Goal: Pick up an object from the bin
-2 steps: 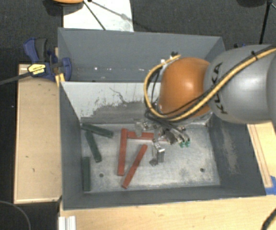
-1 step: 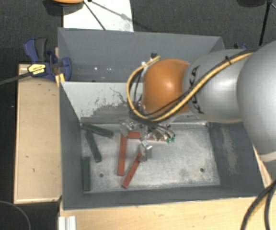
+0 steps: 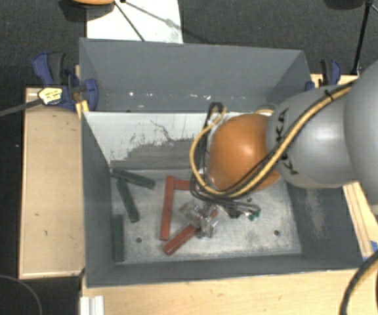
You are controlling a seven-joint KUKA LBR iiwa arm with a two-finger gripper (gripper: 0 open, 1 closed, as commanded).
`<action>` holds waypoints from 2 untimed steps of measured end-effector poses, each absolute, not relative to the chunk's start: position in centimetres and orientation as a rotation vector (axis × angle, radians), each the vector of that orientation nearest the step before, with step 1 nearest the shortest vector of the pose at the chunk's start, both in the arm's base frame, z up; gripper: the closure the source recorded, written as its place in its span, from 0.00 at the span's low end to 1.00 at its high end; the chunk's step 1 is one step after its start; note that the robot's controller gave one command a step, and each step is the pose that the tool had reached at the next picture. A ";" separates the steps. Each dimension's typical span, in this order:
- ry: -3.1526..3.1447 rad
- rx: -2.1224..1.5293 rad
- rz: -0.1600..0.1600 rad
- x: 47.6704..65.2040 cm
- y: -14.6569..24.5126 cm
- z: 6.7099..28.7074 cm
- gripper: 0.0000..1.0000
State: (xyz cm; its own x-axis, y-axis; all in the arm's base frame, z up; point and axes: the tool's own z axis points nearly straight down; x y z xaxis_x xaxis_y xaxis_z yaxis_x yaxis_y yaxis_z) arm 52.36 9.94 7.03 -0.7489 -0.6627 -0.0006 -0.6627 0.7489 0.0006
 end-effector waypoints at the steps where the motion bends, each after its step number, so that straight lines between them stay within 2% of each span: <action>1: 2.938 -1.111 0.001 52.4 9.9 7.0 1.00; 2: 2.938 -1.111 0.001 52.4 9.9 7.0 1.00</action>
Offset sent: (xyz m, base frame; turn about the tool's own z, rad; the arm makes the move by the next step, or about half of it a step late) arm 0.0000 0.0000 0.0000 0.0000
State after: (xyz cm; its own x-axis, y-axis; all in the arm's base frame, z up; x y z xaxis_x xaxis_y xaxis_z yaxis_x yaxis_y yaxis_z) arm 52.37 9.94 7.03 -0.7499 -0.6616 -0.0007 -0.6616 0.7499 0.0008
